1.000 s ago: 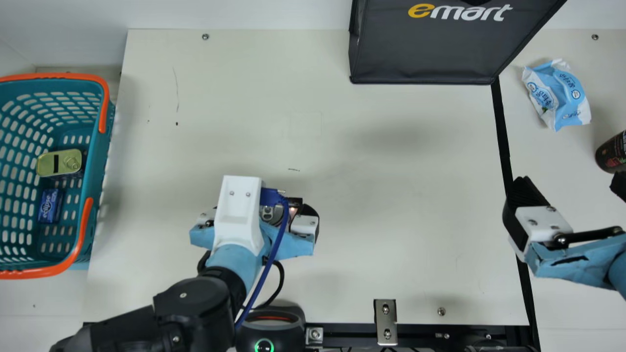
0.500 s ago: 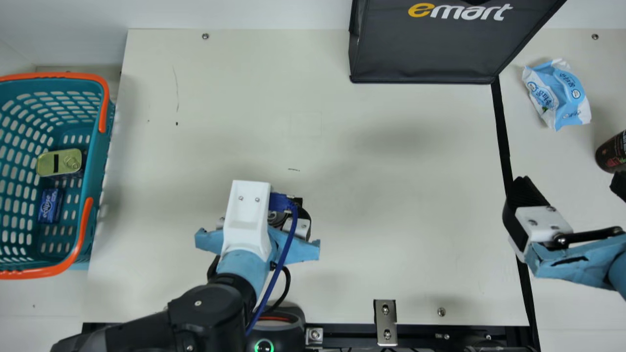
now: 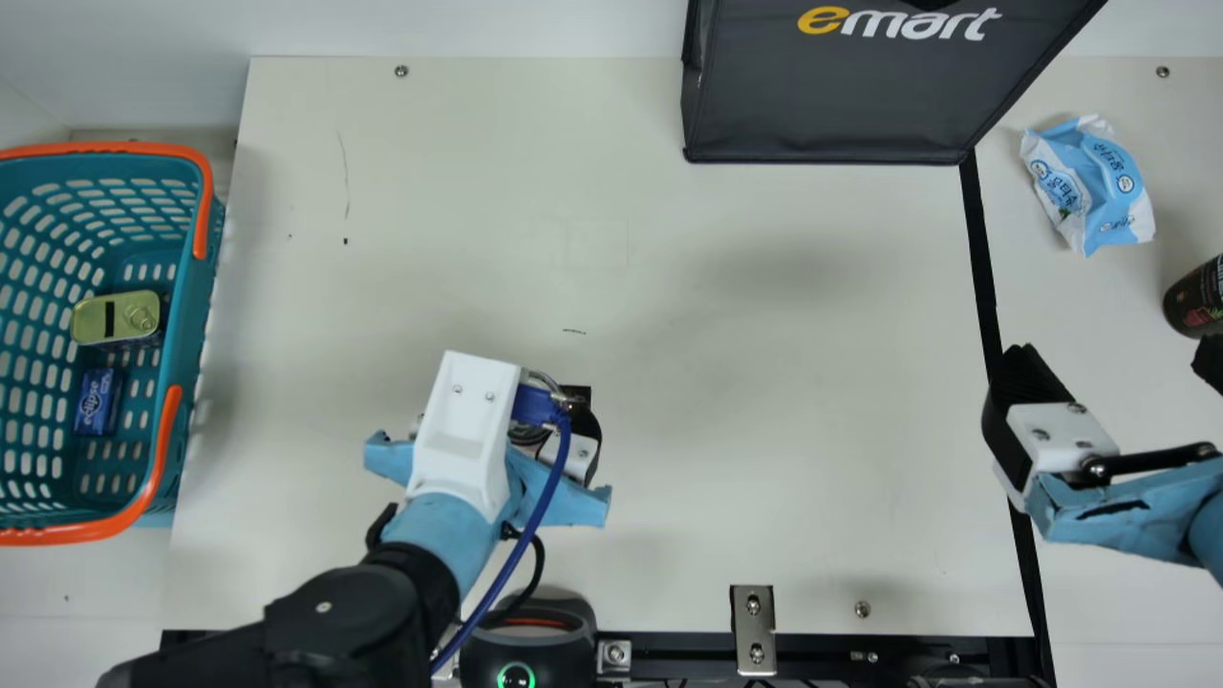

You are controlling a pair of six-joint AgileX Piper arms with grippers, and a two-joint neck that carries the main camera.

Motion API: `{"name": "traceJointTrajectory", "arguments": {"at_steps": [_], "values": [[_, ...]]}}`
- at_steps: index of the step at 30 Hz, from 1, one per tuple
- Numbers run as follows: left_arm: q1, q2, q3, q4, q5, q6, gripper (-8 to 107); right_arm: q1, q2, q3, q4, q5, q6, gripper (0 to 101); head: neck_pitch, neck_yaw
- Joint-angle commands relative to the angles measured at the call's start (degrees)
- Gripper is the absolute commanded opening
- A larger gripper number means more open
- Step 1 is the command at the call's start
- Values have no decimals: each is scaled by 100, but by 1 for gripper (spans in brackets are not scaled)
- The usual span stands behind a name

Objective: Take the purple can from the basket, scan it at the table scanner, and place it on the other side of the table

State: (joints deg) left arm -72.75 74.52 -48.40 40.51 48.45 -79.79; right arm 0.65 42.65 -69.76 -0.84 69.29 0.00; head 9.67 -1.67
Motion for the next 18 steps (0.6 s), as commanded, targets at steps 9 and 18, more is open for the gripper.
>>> {"name": "traceJointTrajectory", "arguments": {"at_steps": [9,18], "values": [[696,-705,489,-843,-960,2197,-8,0,0,0,0,0,0,95,-175,9],[1090,-1108,769,-2188,-1537,4489,-8,0,0,0,0,0,0,95,-175,9]]}}
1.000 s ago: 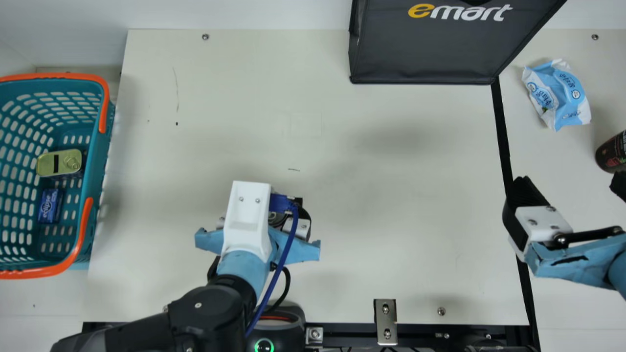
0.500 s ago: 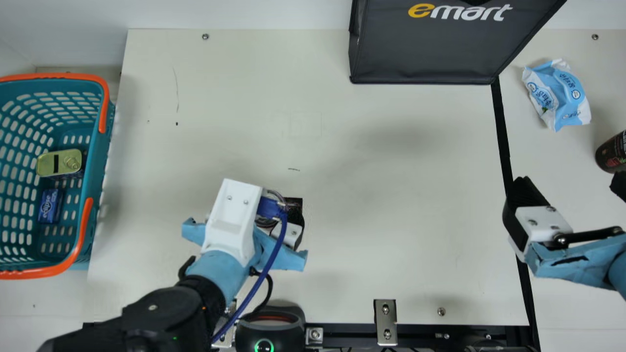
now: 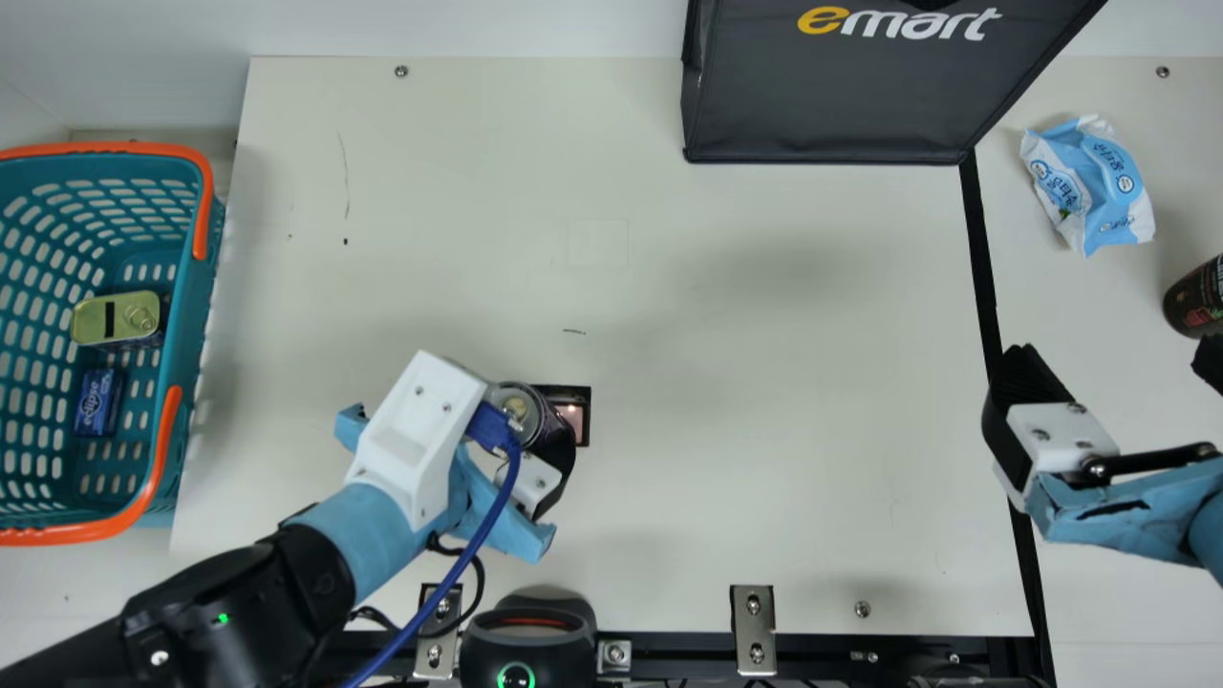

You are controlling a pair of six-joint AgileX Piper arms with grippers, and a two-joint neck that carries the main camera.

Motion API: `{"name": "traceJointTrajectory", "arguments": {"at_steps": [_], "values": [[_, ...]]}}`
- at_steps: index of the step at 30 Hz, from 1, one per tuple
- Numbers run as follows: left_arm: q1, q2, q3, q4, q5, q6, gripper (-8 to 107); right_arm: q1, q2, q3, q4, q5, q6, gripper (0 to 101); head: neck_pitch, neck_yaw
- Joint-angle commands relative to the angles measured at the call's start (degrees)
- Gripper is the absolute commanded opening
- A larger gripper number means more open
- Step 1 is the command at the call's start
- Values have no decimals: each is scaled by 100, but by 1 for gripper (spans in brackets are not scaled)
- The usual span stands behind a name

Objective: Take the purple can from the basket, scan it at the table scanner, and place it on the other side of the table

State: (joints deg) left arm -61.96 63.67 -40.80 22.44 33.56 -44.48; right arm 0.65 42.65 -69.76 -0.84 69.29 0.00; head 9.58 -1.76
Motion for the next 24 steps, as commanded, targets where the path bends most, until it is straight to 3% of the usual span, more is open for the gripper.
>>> {"name": "traceJointTrajectory", "arguments": {"at_steps": [1,24], "values": [[44,-57,24,-550,-71,1224,-8,0,0,0,0,0,0,95,-166,18],[1310,-285,-234,-3675,406,6666,-8,0,0,0,0,0,0,95,-166,18]]}}
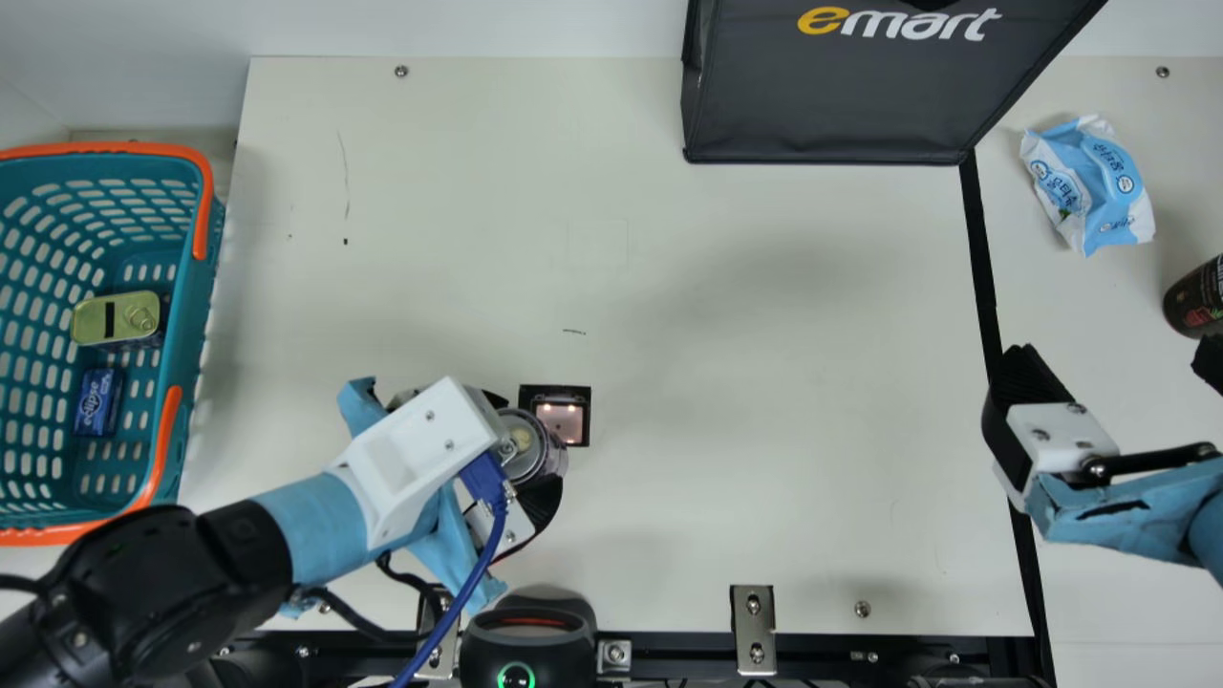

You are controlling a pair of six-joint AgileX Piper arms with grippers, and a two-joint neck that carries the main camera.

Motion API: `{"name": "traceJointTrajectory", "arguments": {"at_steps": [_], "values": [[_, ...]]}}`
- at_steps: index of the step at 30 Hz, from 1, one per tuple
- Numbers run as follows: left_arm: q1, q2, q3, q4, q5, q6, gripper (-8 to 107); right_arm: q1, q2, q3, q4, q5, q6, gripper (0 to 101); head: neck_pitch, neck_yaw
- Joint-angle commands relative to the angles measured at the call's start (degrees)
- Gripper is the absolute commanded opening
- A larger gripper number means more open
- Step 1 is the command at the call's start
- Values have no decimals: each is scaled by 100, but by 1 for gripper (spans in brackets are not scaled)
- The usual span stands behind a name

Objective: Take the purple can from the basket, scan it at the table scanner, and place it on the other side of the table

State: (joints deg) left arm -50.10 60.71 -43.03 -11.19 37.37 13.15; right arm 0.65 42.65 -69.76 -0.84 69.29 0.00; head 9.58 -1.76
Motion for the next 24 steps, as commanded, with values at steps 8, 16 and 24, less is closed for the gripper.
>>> {"name": "traceJointTrajectory", "arguments": {"at_steps": [8,16,24], "values": [[839,218,-143,-1412,374,2594,-8,0,0,0,0,0,0,95,-166,18],[1578,473,-279,-2321,948,4071,-8,0,0,0,0,0,0,95,-166,18],[2173,647,-392,-2878,1611,5175,-8,0,0,0,0,0,0,95,-166,18]]}}
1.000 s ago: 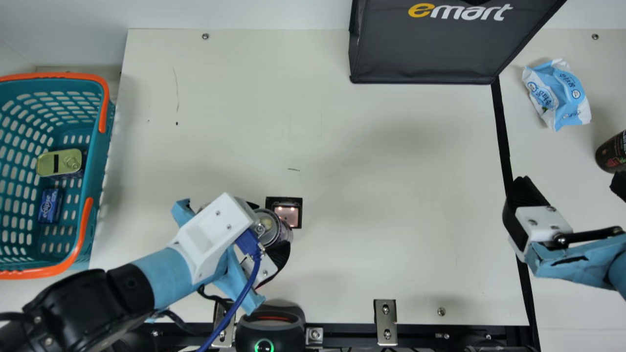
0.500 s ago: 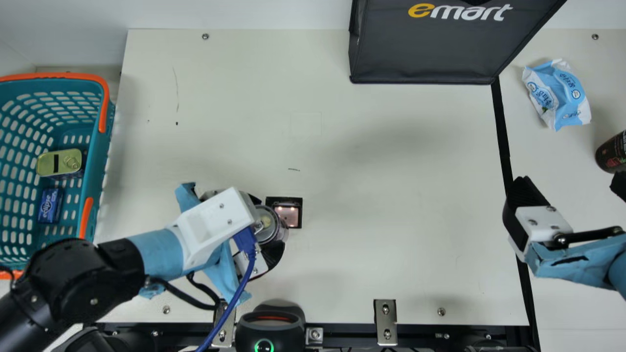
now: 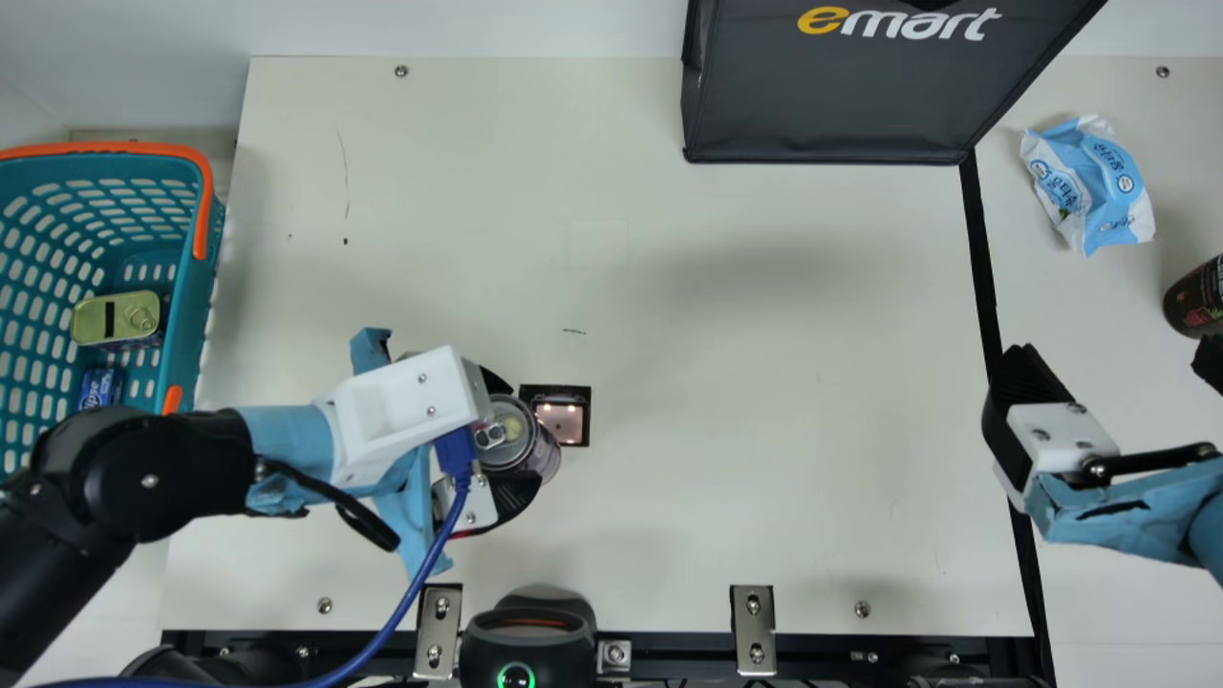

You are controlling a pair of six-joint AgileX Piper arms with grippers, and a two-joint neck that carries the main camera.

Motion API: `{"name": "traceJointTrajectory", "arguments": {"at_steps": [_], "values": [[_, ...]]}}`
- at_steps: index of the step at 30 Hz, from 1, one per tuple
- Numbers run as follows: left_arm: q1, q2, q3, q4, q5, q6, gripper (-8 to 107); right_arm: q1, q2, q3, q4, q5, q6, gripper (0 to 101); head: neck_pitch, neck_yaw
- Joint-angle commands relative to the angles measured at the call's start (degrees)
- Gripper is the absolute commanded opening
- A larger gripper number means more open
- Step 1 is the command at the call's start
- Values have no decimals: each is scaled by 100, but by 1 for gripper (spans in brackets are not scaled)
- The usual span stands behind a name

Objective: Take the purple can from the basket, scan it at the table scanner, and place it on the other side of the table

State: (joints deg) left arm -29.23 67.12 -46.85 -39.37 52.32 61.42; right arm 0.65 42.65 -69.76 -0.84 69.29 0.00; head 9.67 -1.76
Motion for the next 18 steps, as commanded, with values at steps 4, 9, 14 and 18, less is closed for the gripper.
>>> {"name": "traceJointTrajectory", "arguments": {"at_steps": [4,9,14,18], "values": [[270,54,-28,-163,365,729,-8,0,0,0,0,0,0,95,-175,18],[365,80,-42,-204,554,1043,-8,0,0,0,0,0,0,95,-175,18],[354,94,-70,-262,637,1268,-8,0,0,0,0,0,0,95,-175,18],[306,126,-81,-298,535,1412,-8,0,0,0,0,0,0,95,-175,18]]}}
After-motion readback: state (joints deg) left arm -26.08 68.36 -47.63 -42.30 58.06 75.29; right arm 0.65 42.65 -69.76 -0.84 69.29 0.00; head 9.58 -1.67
